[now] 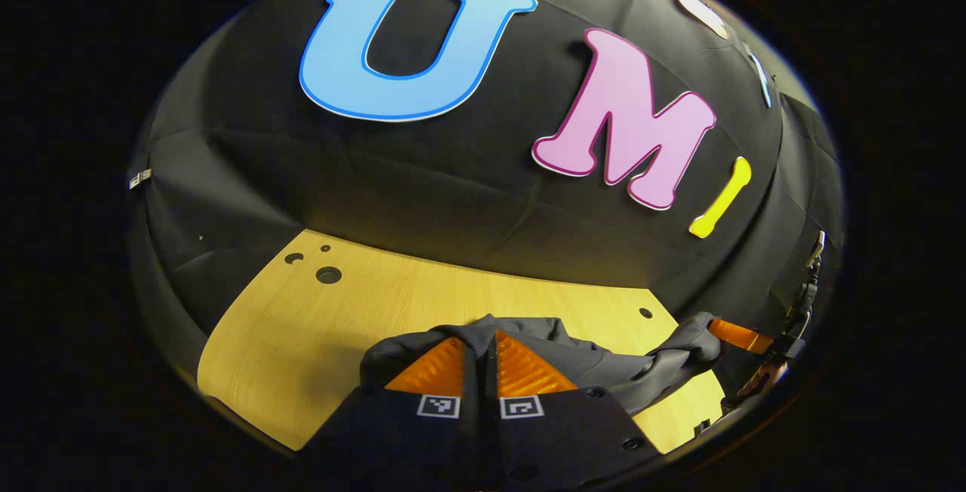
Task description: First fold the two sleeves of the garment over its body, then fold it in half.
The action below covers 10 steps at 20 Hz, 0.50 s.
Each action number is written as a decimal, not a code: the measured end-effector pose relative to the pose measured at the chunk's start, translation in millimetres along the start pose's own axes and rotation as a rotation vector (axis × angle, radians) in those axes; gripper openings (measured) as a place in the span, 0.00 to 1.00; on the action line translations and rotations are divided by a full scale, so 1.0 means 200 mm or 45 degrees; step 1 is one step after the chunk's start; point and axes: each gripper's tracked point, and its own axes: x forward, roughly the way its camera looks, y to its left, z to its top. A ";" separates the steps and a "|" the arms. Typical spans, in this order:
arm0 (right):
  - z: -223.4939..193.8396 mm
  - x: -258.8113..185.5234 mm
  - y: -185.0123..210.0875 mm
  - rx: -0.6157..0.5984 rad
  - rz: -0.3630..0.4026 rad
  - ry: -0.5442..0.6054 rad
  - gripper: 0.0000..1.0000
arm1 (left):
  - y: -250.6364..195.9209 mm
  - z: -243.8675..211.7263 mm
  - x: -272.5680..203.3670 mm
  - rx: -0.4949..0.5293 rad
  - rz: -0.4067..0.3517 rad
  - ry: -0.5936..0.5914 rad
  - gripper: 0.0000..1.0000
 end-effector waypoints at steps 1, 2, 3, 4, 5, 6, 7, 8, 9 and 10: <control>-0.02 0.05 -0.02 -0.002 -0.005 0.010 0.06 | 0.02 -0.01 0.05 0.001 0.007 0.004 0.05; -0.04 0.10 -0.05 -0.009 -0.015 0.018 0.05 | 0.04 -0.02 0.10 -0.001 0.018 0.006 0.05; -0.07 0.15 -0.08 -0.019 -0.025 0.033 0.06 | 0.07 -0.04 0.15 -0.001 0.030 0.013 0.05; -0.09 0.20 -0.11 -0.029 -0.036 0.047 0.06 | 0.11 -0.06 0.20 -0.002 0.047 0.019 0.05; -0.12 0.25 -0.14 -0.033 -0.038 0.063 0.06 | 0.14 -0.08 0.25 -0.004 0.061 0.024 0.05; -0.15 0.30 -0.16 -0.035 -0.039 0.075 0.06 | 0.17 -0.11 0.29 -0.009 0.072 0.026 0.05; -0.18 0.35 -0.18 -0.037 -0.042 0.087 0.05 | 0.19 -0.12 0.34 -0.011 0.079 0.026 0.05; -0.21 0.41 -0.19 -0.035 -0.040 0.097 0.05 | 0.21 -0.15 0.38 -0.004 0.087 0.031 0.05; -0.24 0.45 -0.21 -0.035 -0.043 0.111 0.05 | 0.23 -0.18 0.42 0.017 0.094 0.040 0.05; -0.27 0.50 -0.23 -0.032 -0.050 0.122 0.06 | 0.25 -0.22 0.47 0.044 0.104 0.058 0.05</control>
